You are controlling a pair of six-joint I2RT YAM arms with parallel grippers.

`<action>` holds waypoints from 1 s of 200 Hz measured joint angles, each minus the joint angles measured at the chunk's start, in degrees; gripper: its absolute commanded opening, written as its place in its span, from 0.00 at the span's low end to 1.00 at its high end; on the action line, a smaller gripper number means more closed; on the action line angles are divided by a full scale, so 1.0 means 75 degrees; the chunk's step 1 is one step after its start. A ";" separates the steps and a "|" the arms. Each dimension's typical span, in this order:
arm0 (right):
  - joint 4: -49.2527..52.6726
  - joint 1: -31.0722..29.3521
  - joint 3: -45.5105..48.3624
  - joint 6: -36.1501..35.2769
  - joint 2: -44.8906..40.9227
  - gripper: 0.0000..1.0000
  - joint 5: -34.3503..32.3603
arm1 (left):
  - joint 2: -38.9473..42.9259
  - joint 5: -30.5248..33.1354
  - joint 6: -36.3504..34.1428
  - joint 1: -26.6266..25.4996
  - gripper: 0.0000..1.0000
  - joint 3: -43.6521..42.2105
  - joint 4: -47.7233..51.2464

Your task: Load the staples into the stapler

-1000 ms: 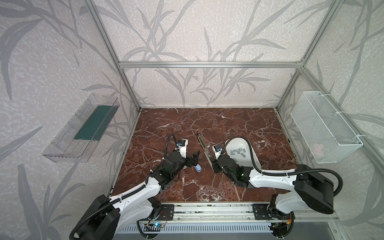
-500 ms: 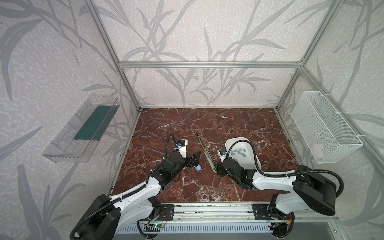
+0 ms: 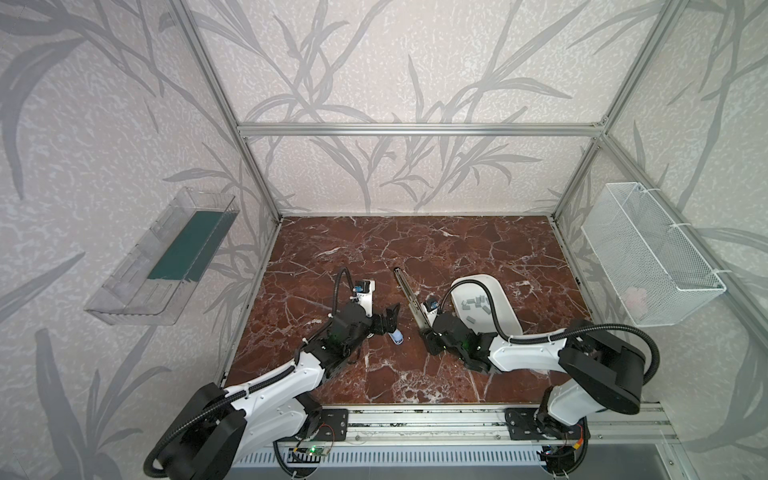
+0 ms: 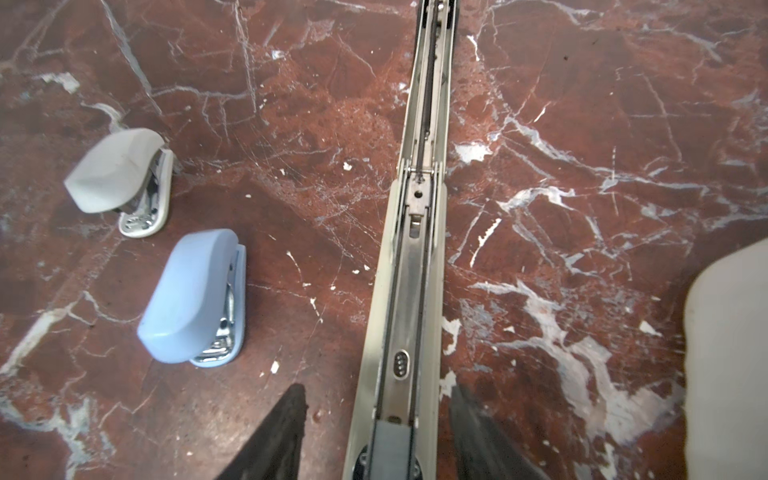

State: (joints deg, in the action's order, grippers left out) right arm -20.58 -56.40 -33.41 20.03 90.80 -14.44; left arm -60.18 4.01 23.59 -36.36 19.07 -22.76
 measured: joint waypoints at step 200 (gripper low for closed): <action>-0.0309 0.0000 0.0035 0.0361 0.0434 0.13 -0.0070 | -0.3002 -0.1081 0.2090 0.0988 0.99 0.1236 -0.0624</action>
State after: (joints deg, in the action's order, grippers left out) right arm -22.90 -56.40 -33.15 22.74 94.06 -14.96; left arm -82.70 -4.10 39.27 -28.95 28.34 -27.44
